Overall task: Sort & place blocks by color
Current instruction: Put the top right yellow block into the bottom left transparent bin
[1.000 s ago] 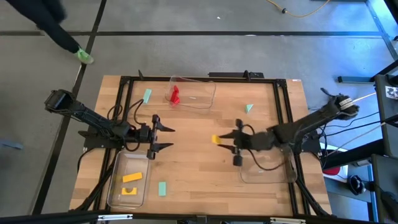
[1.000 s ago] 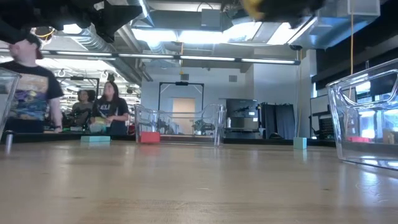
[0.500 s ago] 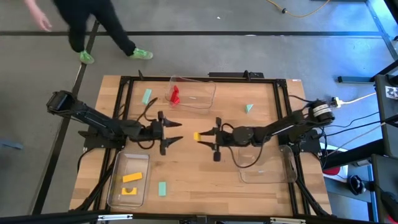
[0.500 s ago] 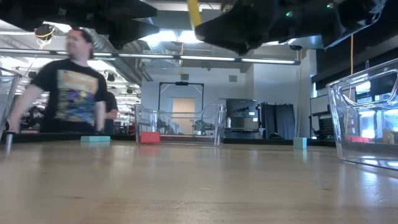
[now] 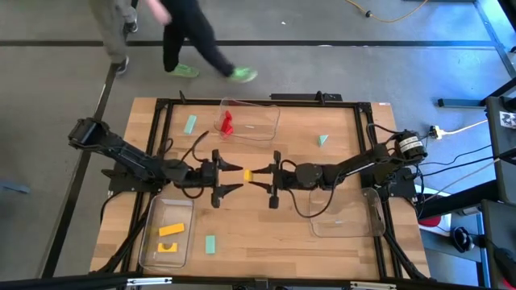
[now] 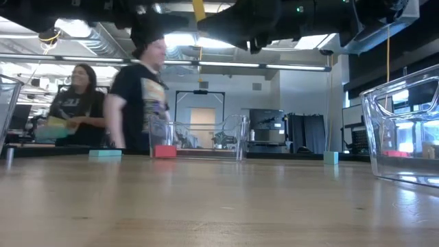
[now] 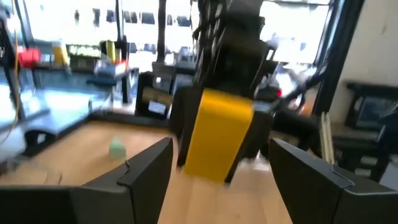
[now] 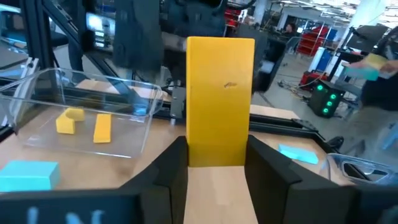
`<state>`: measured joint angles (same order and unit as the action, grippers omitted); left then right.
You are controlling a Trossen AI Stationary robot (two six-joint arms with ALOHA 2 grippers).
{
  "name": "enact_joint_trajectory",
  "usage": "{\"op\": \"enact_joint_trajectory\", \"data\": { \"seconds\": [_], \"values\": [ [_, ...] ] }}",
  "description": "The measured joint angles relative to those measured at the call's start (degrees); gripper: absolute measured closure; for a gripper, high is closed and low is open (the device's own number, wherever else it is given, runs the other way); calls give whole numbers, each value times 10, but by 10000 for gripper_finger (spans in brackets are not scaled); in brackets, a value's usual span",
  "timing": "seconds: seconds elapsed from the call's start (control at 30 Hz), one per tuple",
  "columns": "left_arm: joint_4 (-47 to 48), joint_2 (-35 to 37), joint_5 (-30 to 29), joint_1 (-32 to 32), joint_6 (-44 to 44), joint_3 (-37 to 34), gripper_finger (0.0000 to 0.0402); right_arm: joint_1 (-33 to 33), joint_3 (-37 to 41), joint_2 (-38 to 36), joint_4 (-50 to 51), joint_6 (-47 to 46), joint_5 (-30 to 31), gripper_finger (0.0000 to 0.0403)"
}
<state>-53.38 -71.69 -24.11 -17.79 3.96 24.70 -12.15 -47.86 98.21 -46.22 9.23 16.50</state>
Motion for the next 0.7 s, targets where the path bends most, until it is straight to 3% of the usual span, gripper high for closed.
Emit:
{"op": "enact_joint_trajectory", "data": {
  "seconds": [0.53, 0.7],
  "values": [
    [-200, -112, 72, 25, -55, 0, 144, 0, 0, 0, -16, -33, -12, 278],
    [-221, -124, 72, 27, -61, 0, 144, 3, 0, 0, -17, -47, -20, 278]
  ]
}}
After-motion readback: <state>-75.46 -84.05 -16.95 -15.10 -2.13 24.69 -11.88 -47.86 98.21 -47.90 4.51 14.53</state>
